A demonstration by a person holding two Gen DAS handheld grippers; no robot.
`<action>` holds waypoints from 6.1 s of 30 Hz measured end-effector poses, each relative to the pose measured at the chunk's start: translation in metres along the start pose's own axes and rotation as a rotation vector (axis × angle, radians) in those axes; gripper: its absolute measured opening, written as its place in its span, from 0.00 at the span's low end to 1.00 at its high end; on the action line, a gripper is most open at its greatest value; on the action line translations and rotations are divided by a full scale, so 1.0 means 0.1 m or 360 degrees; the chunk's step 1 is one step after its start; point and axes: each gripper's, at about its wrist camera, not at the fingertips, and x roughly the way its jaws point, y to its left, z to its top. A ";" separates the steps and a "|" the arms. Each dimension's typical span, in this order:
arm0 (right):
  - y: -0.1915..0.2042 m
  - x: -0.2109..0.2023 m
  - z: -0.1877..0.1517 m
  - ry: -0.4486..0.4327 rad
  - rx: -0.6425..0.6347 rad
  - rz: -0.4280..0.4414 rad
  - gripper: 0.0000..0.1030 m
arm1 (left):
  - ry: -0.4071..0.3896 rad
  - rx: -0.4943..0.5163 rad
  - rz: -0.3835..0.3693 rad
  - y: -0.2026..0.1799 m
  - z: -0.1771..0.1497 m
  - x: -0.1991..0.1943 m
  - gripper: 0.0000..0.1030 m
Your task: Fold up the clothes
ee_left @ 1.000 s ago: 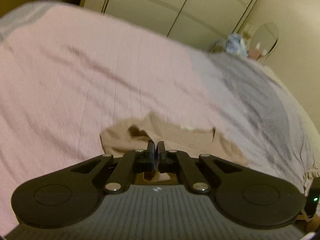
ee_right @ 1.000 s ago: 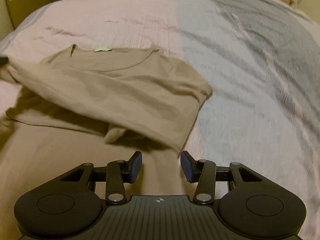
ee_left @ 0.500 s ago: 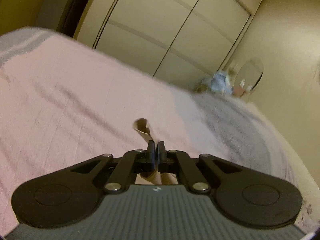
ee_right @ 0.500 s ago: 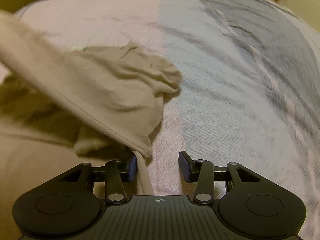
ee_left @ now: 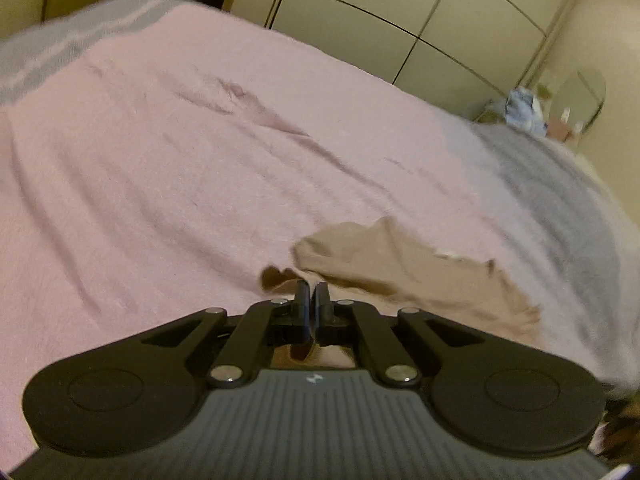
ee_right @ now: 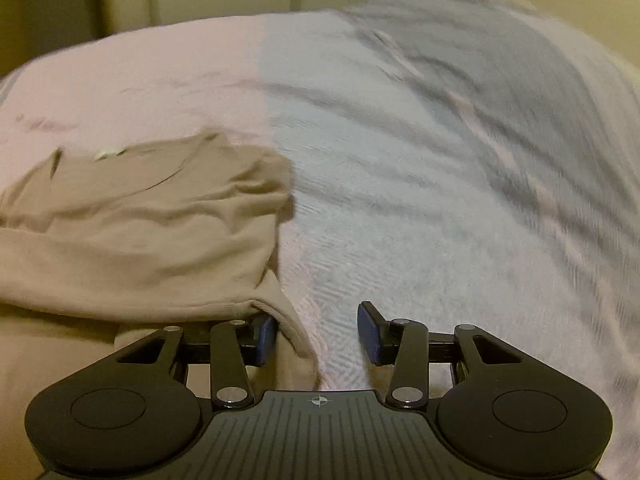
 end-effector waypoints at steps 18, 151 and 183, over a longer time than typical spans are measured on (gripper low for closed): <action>-0.78 0.07 -0.28 0.0178 0.1059 0.0132 0.41 | 0.0207 -0.0060 -0.0075 0.14 -0.33 0.26 0.00; -0.29 -0.26 -0.06 -0.0008 0.0124 0.0502 0.18 | 0.0389 0.0501 -0.0241 -1.03 -0.36 0.57 0.10; -0.54 -1.22 -1.67 0.0462 -0.0062 0.0401 0.20 | 0.0673 0.0351 0.0244 -0.61 -1.91 -1.13 0.21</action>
